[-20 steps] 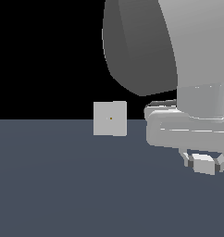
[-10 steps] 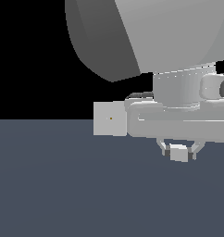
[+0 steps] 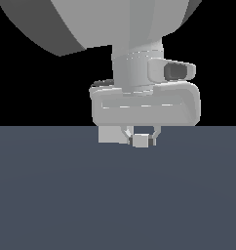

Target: Plug the charger into the wall socket.

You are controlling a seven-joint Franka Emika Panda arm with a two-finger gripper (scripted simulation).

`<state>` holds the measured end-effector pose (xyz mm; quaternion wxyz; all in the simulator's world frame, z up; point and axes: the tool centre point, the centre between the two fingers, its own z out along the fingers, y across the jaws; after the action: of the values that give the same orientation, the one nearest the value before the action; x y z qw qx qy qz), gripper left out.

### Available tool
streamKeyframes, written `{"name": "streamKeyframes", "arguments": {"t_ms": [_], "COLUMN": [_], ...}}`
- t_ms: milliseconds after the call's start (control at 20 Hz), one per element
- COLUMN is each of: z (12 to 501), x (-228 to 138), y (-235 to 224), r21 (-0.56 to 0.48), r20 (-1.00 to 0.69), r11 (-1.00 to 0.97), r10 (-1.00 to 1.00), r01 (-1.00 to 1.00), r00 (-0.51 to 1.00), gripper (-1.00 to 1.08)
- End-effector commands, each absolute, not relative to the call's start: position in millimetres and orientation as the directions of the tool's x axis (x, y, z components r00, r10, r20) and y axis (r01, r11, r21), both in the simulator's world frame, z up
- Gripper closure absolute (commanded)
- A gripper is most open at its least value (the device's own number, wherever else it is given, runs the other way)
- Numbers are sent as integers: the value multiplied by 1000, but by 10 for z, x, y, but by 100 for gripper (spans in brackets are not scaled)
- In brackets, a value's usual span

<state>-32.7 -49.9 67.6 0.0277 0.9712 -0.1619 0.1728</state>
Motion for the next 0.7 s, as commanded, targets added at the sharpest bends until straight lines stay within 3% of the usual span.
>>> {"name": "streamKeyframes", "arguments": {"t_ms": [0,650], "z": [768,1009], "x": [-287,-194], "y": [-291,273], "r21": [-2,0], "r20": [345,345], "r11": [-954,-973], "r10": [-282,-216], "r01": [-299,-230], "r00": [895,913], "gripper": [108,108]}}
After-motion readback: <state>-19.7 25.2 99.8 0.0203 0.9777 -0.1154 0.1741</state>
